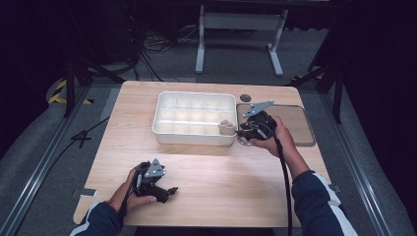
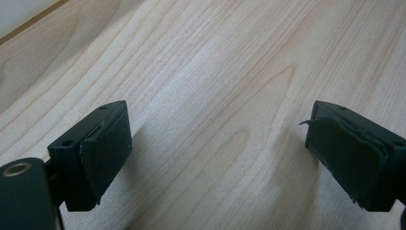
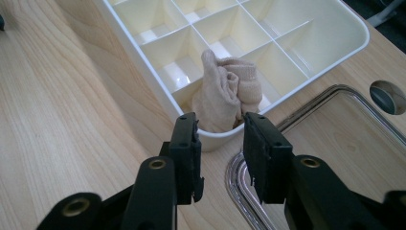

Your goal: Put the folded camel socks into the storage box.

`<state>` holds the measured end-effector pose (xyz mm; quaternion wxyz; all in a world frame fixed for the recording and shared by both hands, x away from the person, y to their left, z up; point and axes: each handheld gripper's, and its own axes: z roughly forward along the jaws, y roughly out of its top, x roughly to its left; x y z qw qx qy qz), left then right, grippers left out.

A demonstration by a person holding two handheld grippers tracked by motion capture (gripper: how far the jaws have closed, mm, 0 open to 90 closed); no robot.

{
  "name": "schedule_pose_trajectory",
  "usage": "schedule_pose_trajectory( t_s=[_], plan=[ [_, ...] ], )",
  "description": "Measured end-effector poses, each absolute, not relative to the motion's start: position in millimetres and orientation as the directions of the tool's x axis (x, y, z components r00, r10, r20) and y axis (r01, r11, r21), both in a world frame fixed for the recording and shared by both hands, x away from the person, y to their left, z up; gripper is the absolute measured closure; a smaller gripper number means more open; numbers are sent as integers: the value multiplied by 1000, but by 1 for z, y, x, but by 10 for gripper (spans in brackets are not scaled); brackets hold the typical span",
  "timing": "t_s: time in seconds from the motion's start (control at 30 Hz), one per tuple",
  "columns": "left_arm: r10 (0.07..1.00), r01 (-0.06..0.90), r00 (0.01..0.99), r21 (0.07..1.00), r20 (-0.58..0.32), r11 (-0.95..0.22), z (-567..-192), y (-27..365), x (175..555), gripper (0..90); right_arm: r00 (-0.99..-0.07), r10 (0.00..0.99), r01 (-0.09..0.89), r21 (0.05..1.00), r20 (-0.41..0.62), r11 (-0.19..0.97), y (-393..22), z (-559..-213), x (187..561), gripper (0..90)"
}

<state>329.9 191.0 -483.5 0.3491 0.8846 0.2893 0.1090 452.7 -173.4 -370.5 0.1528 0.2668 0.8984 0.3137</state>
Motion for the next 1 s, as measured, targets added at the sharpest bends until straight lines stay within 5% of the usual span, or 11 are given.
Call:
schedule_pose_trajectory(
  t_s=[1.0],
  plan=[
    [590,437,808,679,-7,-591,-483,190,330,81,-814,550,323,639,-189,698,-194,-383,412,476]
  ],
)
